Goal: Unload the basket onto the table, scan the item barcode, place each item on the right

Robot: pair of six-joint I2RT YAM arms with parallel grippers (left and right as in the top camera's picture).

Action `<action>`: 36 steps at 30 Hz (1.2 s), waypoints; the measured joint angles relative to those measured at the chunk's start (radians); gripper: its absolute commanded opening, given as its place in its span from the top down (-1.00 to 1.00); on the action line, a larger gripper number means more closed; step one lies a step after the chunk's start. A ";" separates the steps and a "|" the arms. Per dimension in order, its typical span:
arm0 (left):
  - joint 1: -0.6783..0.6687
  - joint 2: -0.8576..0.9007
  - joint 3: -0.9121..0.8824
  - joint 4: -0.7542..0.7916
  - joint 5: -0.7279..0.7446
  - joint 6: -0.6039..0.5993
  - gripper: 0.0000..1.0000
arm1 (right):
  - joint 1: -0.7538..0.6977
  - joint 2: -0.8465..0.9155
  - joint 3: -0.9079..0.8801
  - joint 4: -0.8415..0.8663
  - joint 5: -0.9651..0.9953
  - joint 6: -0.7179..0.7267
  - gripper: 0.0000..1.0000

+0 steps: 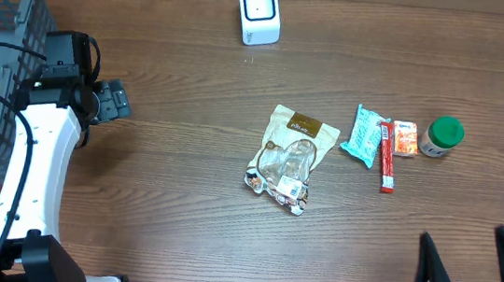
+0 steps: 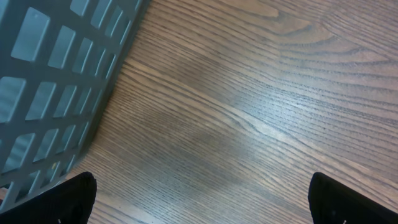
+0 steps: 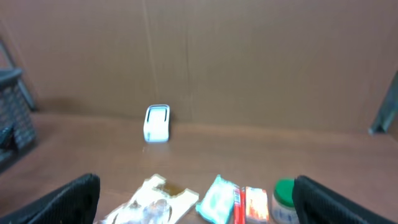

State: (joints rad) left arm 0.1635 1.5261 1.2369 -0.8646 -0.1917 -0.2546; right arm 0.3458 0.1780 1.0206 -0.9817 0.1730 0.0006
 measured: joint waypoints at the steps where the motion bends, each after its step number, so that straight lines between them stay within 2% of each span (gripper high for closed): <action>1: 0.000 0.000 0.000 0.000 0.000 0.000 -1.00 | -0.013 -0.018 -0.060 0.064 -0.011 0.000 -1.00; 7: 0.000 0.000 0.000 -0.001 0.000 0.000 -1.00 | -0.105 -0.072 -0.330 0.414 -0.110 0.000 -1.00; 11: 0.000 0.000 0.000 0.000 0.000 0.000 -1.00 | -0.185 -0.102 -0.512 0.760 -0.207 0.031 -1.00; 18: 0.000 0.000 0.000 0.000 0.000 0.000 -1.00 | -0.241 -0.163 -0.731 1.083 -0.263 0.122 -1.00; 27: 0.000 0.000 0.000 0.000 0.000 0.000 -1.00 | -0.241 -0.163 -0.871 1.233 -0.269 0.157 -1.00; 36: 0.000 0.000 0.000 0.000 0.000 0.000 -1.00 | -0.241 -0.163 -0.996 1.226 -0.232 0.199 -1.00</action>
State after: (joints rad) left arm 0.1635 1.5261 1.2369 -0.8650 -0.1913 -0.2546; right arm 0.1043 0.0147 0.0246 0.2440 -0.0589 0.1997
